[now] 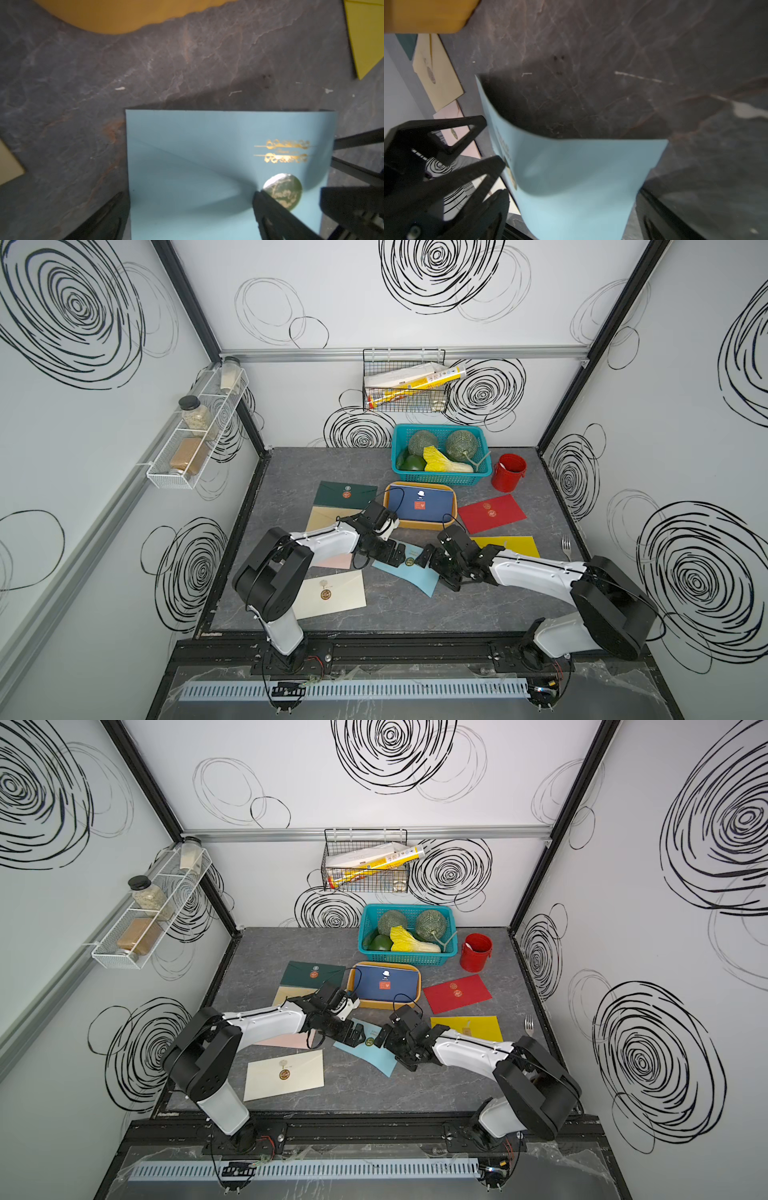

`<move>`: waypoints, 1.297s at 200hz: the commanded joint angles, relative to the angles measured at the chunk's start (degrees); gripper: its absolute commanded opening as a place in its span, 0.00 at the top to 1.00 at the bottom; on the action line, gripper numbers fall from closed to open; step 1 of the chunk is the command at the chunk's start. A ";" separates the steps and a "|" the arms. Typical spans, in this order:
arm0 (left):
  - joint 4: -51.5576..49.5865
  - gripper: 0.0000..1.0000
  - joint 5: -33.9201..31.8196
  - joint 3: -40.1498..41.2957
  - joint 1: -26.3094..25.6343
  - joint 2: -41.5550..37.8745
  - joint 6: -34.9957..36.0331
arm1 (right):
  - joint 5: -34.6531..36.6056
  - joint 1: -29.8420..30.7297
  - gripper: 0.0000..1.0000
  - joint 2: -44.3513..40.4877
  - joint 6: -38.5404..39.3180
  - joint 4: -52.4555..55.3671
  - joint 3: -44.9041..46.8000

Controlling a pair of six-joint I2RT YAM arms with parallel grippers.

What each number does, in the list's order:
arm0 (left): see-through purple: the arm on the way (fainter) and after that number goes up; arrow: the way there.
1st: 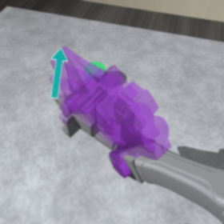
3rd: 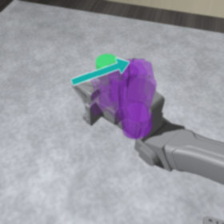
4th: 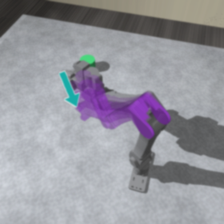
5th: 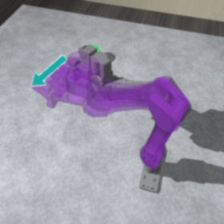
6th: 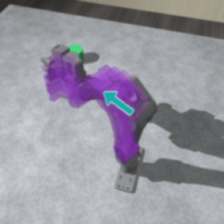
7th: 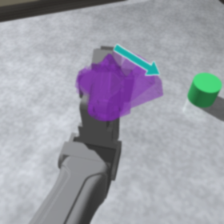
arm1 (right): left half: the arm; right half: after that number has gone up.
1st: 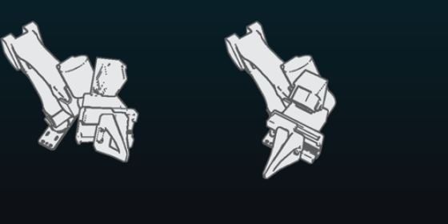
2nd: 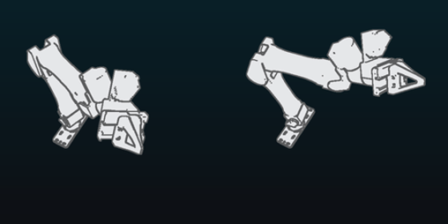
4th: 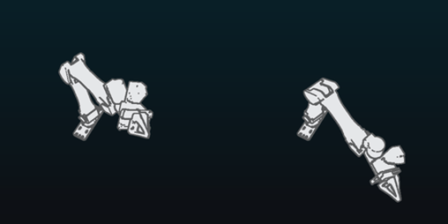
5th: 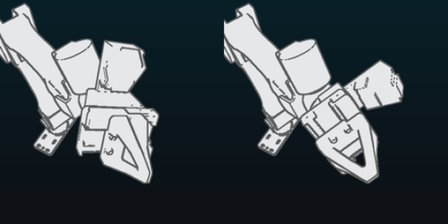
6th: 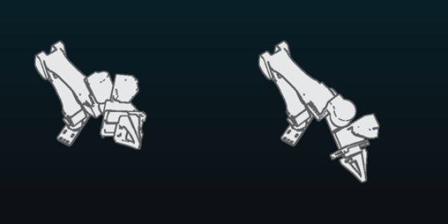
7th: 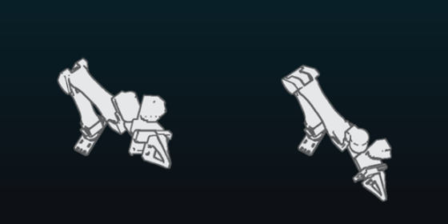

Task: Put the sealed envelopes into the storage box
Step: Pick up the envelope from the center of the board.

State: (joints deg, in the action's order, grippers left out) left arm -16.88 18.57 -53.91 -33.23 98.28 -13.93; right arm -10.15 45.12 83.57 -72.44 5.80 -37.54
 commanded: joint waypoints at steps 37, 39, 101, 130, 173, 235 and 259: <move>-1.12 0.01 6.27 4.87 0.18 -1.93 -3.17 | 1.84 0.03 0.00 4.07 3.85 1.39 2.32; -1.13 0.01 6.25 4.87 0.25 -2.12 -3.20 | 1.88 -0.02 0.00 3.93 3.97 1.36 2.41; 0.29 0.01 10.82 6.22 0.19 -6.07 -4.49 | 1.82 -0.38 0.16 7.08 8.68 0.52 2.43; -0.92 0.02 10.84 6.12 0.51 -7.81 -3.81 | 2.79 -1.04 0.21 6.53 14.12 2.02 2.74; -7.02 0.03 7.32 -3.97 2.92 -9.86 9.86 | 1.11 -3.00 0.24 6.07 30.56 2.84 1.54; -3.95 0.15 21.38 -11.93 3.28 4.35 27.13 | 0.47 -3.64 0.25 6.05 41.14 3.33 -0.74; -5.62 0.16 24.52 -13.11 4.34 7.53 30.40 | 0.63 -3.73 0.25 5.20 43.86 3.64 -0.61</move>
State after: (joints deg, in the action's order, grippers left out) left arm -20.64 36.75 -65.23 -30.24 103.46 9.13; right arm -11.66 42.02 87.94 -34.11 2.66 -38.92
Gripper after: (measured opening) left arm 0.838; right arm 0.755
